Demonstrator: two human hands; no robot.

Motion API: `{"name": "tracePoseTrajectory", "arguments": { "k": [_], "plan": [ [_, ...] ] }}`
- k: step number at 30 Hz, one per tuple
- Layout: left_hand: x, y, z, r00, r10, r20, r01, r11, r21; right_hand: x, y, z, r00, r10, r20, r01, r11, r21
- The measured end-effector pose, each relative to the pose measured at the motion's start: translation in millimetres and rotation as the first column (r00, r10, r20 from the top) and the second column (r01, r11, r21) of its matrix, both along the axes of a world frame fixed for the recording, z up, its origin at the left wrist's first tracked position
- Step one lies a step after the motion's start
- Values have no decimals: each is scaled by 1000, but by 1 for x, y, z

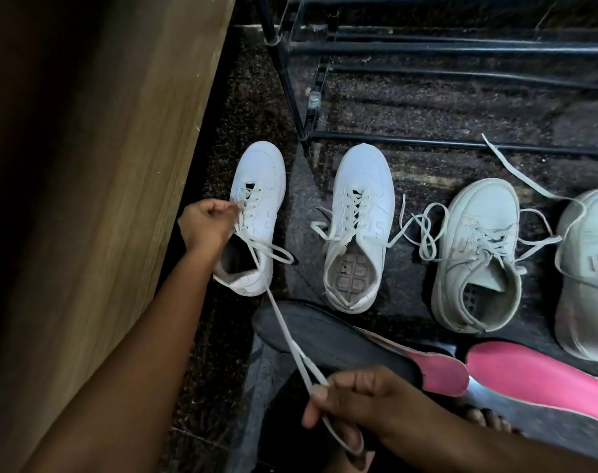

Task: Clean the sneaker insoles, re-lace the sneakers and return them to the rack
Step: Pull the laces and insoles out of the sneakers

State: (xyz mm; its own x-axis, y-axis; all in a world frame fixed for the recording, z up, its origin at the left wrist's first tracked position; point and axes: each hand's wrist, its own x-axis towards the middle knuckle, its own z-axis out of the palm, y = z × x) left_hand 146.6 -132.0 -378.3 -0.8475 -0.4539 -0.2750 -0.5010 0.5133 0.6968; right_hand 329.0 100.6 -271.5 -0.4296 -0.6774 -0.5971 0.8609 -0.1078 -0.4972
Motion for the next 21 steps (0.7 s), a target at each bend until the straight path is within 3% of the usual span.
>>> {"name": "tracePoseTrajectory", "arguments": {
  "k": [7, 12, 15, 17, 21],
  "plan": [
    [-6, -7, 1, 988, -92, 124, 102, 992, -72, -4, -2, -11, 996, -84, -40, 89, 986, 141],
    [4, 1, 31, 981, 40, 190, -93, 954, 285, -5, 3, -21, 977, -198, -77, 212, 925, 314],
    [16, 15, 73, 982, -80, 173, 5, 919, 394, -7, 3, -26, 978, -197, -65, 208, 916, 344],
    [26, 27, 103, 972, -202, 120, 119, 862, 494, -9, 0, -30, 982, -184, -45, 188, 920, 343],
    [45, 64, 153, 917, -396, -36, 277, 570, 774, -15, -6, -38, 985, -146, -88, 168, 919, 357]
  ]
}}
